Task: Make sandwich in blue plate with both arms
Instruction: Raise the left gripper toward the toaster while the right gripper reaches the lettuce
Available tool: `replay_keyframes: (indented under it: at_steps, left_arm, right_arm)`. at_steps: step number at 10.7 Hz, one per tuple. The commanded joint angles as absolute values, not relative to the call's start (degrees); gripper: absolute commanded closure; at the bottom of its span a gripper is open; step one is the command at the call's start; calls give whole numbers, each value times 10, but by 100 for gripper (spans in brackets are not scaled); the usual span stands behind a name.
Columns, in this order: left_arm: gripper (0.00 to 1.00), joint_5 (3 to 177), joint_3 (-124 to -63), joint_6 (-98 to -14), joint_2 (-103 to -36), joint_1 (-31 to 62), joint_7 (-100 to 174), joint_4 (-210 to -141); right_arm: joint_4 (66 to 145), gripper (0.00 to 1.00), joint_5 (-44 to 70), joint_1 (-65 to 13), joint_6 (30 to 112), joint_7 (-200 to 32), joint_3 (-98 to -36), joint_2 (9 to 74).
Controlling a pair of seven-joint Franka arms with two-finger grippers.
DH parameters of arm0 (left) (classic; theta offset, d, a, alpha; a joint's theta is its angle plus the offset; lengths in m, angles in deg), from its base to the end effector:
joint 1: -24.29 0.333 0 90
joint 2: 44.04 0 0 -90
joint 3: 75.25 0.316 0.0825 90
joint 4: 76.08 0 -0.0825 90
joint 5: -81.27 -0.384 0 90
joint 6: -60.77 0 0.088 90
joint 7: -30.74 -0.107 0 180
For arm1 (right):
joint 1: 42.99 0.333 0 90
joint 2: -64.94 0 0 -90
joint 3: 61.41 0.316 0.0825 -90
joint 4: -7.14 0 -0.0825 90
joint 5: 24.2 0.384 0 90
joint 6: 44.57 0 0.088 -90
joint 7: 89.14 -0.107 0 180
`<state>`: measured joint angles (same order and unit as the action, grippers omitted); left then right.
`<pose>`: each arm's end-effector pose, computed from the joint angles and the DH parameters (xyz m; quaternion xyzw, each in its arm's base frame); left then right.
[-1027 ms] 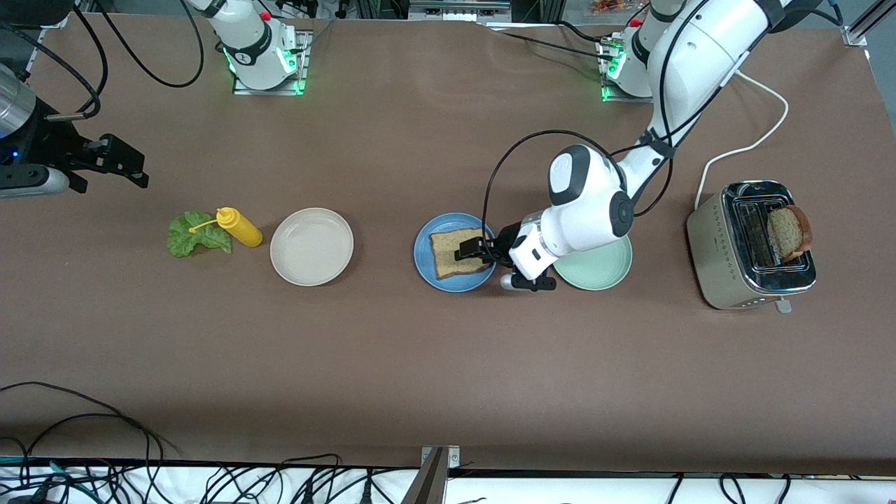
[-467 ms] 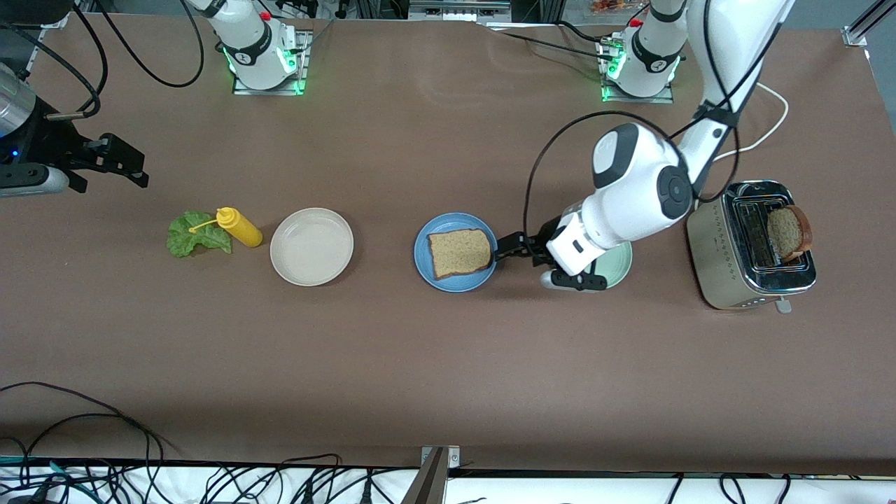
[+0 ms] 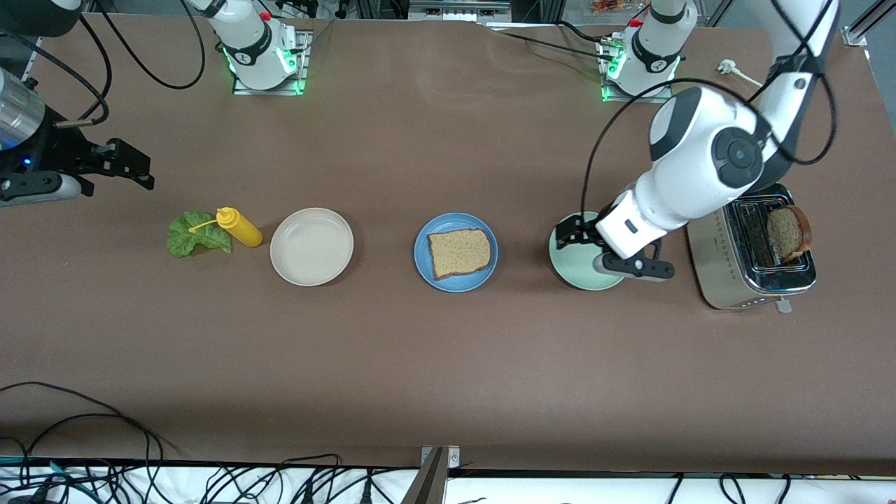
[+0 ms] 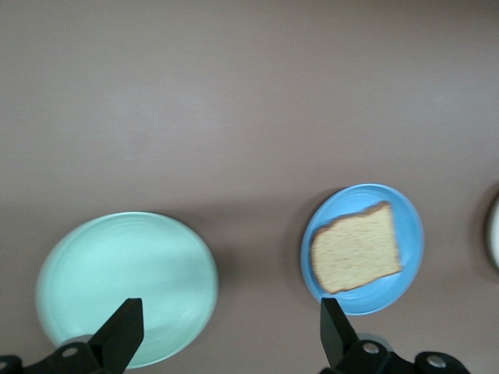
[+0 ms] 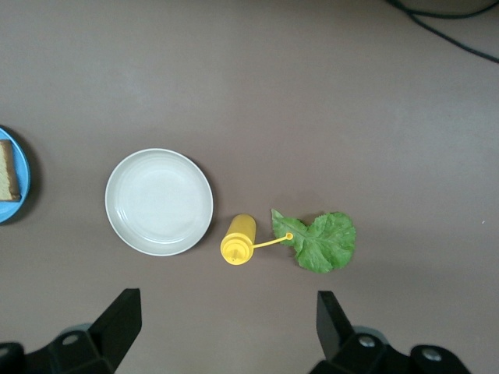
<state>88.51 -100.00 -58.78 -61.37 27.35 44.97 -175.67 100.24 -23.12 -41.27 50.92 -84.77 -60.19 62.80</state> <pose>0.6038 -0.2225 0.4243 0.9921 -0.0246 -0.0029 0.1230 0.5718 0.0310 0.5862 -0.9980 -0.0629 -0.0023 0.0098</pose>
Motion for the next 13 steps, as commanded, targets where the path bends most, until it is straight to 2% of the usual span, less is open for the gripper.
replay_keyframes:
  at_steps: [1, 6, 10, 13]
  left_arm:
    - [0, 794, -1000, -527, -547, 290, 456, -1775]
    - [0, 742, -1002, -424, -465, 357, 391, -1771]
    - [0, 792, -1000, -381, -410, 404, 354, -1772]
    - [0, 804, -1001, -372, -405, 413, 348, -1771]
  right_arm:
    - [1000, 0, -225, -414, 503, -827, -603, 605]
    - [1000, 0, -226, -418, 494, -800, -604, 591]
    - [997, 0, -225, -454, 497, -711, -609, 536]
    - [996, 0, -225, -468, 503, -610, -611, 477]
